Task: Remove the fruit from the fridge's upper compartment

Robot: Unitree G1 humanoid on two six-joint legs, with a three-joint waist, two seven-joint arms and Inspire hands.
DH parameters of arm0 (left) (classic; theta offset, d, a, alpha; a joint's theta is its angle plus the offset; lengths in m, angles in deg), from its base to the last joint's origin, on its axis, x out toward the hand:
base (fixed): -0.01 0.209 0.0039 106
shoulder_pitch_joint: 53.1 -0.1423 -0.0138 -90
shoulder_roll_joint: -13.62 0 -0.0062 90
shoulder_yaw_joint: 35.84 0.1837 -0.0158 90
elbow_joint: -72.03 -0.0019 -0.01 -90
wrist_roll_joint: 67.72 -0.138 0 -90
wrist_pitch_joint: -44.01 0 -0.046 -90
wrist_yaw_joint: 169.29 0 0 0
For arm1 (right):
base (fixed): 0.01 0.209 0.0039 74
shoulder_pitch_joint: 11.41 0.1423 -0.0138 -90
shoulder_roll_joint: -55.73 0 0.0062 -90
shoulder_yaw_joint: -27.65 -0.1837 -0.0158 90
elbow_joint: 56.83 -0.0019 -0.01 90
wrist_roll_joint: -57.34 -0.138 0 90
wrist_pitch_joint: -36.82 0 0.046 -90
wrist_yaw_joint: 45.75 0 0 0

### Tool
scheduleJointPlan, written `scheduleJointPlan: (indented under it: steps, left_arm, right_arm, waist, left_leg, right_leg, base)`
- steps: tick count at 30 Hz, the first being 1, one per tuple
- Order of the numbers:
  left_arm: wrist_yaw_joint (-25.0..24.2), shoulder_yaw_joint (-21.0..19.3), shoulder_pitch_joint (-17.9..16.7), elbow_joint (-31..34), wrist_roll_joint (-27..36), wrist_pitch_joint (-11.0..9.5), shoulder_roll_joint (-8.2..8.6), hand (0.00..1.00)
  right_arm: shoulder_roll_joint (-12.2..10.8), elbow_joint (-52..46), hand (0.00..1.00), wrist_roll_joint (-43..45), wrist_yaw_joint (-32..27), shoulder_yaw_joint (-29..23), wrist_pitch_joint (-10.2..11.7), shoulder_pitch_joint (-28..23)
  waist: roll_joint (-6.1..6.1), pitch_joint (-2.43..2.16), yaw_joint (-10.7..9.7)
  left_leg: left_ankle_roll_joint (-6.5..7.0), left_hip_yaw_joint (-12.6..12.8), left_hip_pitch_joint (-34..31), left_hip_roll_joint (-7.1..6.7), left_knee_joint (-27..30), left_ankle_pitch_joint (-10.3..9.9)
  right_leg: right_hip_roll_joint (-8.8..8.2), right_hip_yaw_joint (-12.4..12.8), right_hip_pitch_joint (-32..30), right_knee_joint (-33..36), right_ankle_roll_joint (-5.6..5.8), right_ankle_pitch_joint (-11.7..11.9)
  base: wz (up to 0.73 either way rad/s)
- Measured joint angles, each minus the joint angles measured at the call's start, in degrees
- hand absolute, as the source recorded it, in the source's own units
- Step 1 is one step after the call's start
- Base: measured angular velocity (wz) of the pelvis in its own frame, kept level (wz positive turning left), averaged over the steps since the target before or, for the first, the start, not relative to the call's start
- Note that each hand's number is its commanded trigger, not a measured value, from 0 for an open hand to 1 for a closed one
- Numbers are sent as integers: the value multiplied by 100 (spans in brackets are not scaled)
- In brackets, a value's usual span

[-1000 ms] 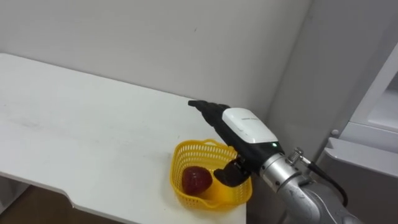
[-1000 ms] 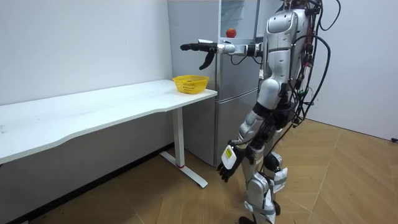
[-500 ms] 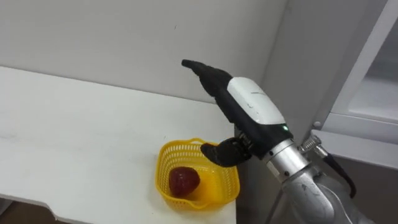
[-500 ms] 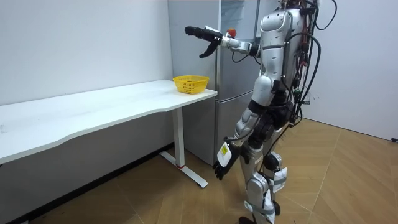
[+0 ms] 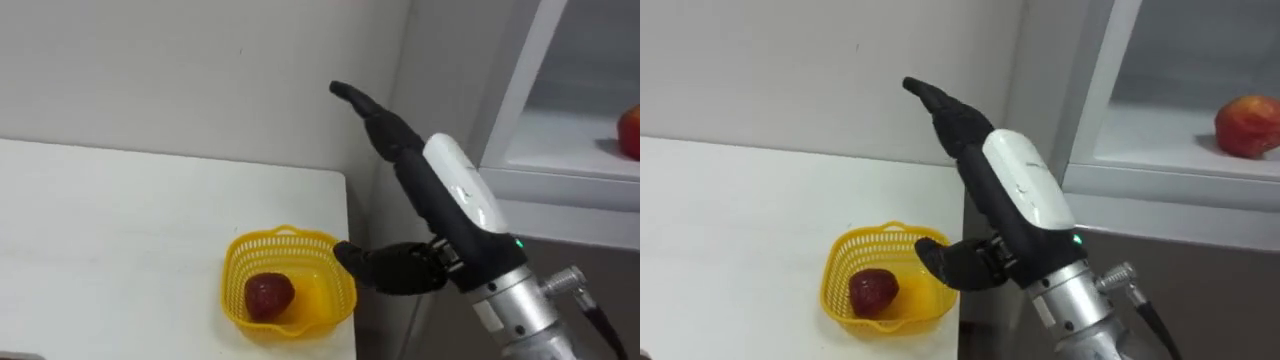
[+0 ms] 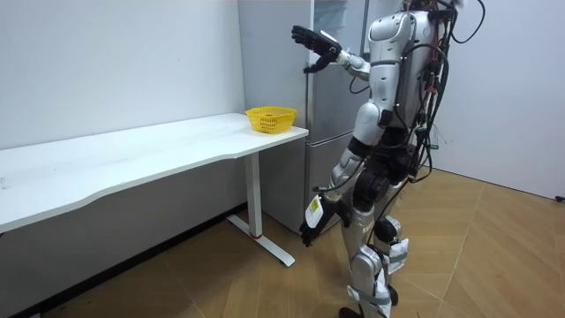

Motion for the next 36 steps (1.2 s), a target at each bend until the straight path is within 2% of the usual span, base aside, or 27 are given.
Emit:
scheduleJointPlan:
  steps: [3, 9, 11, 15, 18, 22, 26, 31, 36]
  left_arm:
    - [59, 0, -22, -40, 11, -32, 19, 0]
    - [194, 69, 12, -164, 203, -150, 38, 0]
    - [262, 70, -5, -161, 206, -158, 71, 0]
    - [468, 171, -73, -168, 216, -156, 129, 0]
    - [534, 171, -89, -172, 215, -156, 211, 0]
    - [564, 171, -94, -118, 215, -156, 237, 0]
    - [566, 175, -70, 20, 236, -163, 237, 0]
    - [567, 178, -35, 55, 456, -277, 239, 0]
    - [542, 180, -31, 63, 479, -285, 211, 0]
  right_arm:
    - [-147, -76, 0, -3, -208, -78, 15, -424]
    - [-252, -373, 0, 71, -516, -62, 42, -1097]
    - [-269, -544, 0, 79, -746, -55, 273, -1469]
    - [-304, -311, 0, 146, -1049, 45, 439, -2166]
    - [-359, -282, 0, 179, -1328, 53, 641, -2285]
    - [-378, -223, 0, 280, -1614, 59, 798, -2377]
    - [-378, -219, 0, 277, -1903, 117, 819, -2458]
    - [-377, -197, 0, 248, -2071, 153, 809, -2481]
    - [-377, -197, 0, 27, -2236, 151, 776, -2515]
  waist:
    - [44, -23, -104]
    - [54, -17, -151]
    - [108, 13, -149]
    - [176, 4, -153]
    - [247, 1, -160]
    - [294, -16, -150]
    - [349, -36, -162]
    - [340, -38, -182]
    - [294, -4, -199]
  left_leg:
    - [2, 37, 23, 0, -16, 1]
    - [4, 133, 53, -4, -50, 1]
    - [7, 180, 106, 4, -104, -2]
    - [10, 280, 144, 14, -159, -5]
    - [14, 312, 143, 14, -170, -8]
    - [14, 367, 127, 20, -185, -7]
    - [13, 395, 138, 22, -190, -7]
    - [13, 459, 139, 25, -188, -7]
    - [13, 560, 136, 26, -178, -6]
  right_leg:
    - [1, 63, 14, 1, 0, 0]
    - [15, 192, -18, 6, 0, 0]
    - [33, 251, -10, 4, 0, 0]
    - [45, 290, -25, 3, 0, 1]
    - [49, 327, -47, 4, 1, 1]
    - [65, 393, -103, 5, 1, 2]
    - [72, 410, -111, 8, 1, 1]
    - [79, 462, -146, 36, 1, 1]
    - [80, 538, -209, 104, 1, 1]
  base:
    - [-7]
    - [-9]
    - [-11]
    - [-11]
    - [-6]
    - [-8]
    - [-5]
    - [-6]
    - [-9]
